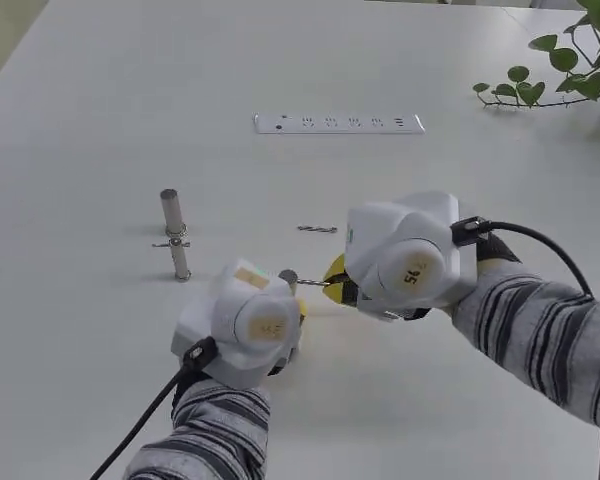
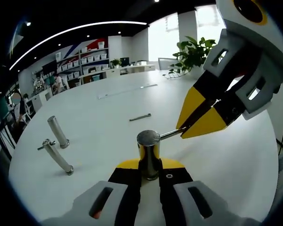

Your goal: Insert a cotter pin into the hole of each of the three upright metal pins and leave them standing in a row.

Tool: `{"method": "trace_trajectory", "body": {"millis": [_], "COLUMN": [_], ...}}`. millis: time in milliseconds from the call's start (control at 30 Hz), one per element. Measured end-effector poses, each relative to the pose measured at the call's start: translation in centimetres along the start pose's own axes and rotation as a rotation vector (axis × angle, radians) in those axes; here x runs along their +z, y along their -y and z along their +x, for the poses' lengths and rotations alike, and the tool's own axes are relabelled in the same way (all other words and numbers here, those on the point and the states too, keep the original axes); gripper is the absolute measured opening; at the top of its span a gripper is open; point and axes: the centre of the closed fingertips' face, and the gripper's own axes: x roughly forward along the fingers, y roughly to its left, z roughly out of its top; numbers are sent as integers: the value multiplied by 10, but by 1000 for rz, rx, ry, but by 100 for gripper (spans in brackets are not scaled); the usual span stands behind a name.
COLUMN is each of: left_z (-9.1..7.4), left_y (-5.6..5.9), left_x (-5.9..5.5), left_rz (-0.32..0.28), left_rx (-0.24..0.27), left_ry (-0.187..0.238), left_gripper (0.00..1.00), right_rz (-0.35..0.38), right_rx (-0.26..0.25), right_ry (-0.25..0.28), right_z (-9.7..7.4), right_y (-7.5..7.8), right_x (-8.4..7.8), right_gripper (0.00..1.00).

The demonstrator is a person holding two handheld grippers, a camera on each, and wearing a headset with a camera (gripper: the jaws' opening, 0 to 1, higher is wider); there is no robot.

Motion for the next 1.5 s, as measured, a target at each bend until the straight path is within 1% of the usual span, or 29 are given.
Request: {"method": "trace_trajectory", "body": {"millis": [33, 100, 200, 267, 367, 600, 733, 1000, 1100, 1167, 1233, 1333, 1500], "left_z": [0, 0, 1, 1, 1, 1, 1, 1, 1, 1, 1, 1, 1], "left_y": [0, 0, 0, 0, 0, -1, -1, -1, -1, -1, -1, -1, -1], "left_x": [0, 0, 0, 0, -1, -2, -2, -4, -4, -4, -4, -4, -4], "left_rz": [-2, -10, -8, -9, -10, -18, -24, -28, -28, -28, -28, -29, -30], "left_rx": [1, 3, 4, 7, 9, 20, 22, 27, 27, 27, 28, 28, 29], "left_ry": [1, 2, 2, 3, 2, 2, 1, -1, -1, -1, -1, -1, 0], "left_gripper": [10, 10, 10, 10, 10, 10, 10, 10, 10, 10, 10, 10, 10], "right_rz": [-15, -13, 1, -11, -3, -11, 11, 12, 23, 28, 28, 30, 44], "right_rx": [-6, -6, 1, -2, -1, 4, 9, 10, 0, 5, 3, 9, 18], "right_ry": [-9, -9, 5, 5, 7, 28, 44, 51, 76, 79, 78, 73, 72], "right_z": [0, 1, 1, 1, 2, 5, 7, 10, 7, 6, 4, 1, 0], "right_y": [1, 2, 1, 2, 2, 2, 1, 1, 3, 4, 4, 3, 0], "right_x": [-1, 0, 2, 4, 7, 15, 19, 22, 26, 26, 26, 25, 23], "right_gripper": [0, 0, 0, 0, 0, 0, 0, 0, 0, 2, 4, 4, 2]}}
